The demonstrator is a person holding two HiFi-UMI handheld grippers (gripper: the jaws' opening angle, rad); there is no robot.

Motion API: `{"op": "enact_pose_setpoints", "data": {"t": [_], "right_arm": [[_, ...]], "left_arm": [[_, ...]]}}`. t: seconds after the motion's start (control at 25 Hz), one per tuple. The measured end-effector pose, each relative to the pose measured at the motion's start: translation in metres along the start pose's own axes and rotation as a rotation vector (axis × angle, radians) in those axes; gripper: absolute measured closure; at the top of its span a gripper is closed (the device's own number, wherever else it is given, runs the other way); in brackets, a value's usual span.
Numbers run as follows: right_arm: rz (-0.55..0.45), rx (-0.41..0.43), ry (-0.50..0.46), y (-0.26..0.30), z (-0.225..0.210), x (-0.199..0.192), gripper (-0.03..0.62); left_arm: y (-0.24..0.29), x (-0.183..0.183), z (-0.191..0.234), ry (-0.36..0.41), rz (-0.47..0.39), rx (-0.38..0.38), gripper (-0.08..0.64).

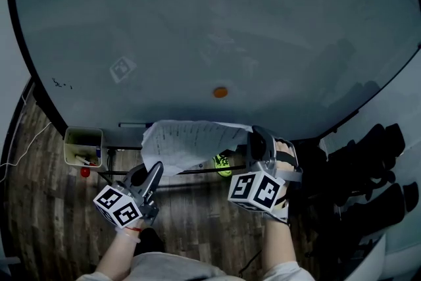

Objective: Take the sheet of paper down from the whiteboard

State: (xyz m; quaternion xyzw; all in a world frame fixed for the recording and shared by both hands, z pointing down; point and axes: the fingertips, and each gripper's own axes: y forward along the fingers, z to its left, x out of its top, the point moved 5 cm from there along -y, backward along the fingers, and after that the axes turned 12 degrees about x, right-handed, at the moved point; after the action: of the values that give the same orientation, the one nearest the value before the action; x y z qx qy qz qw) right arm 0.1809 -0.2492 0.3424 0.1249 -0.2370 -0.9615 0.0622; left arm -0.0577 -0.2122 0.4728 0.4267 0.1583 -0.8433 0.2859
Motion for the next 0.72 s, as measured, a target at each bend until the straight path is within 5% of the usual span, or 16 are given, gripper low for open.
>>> {"op": "enact_pose_setpoints", "data": {"t": [0.72], "right_arm": [[-0.115, 0.064, 0.023, -0.117, 0.067, -0.042, 0.560]], "left_arm": [[-0.106, -0.060, -0.079, 0.048, -0.022, 0.080, 0.545]]}}
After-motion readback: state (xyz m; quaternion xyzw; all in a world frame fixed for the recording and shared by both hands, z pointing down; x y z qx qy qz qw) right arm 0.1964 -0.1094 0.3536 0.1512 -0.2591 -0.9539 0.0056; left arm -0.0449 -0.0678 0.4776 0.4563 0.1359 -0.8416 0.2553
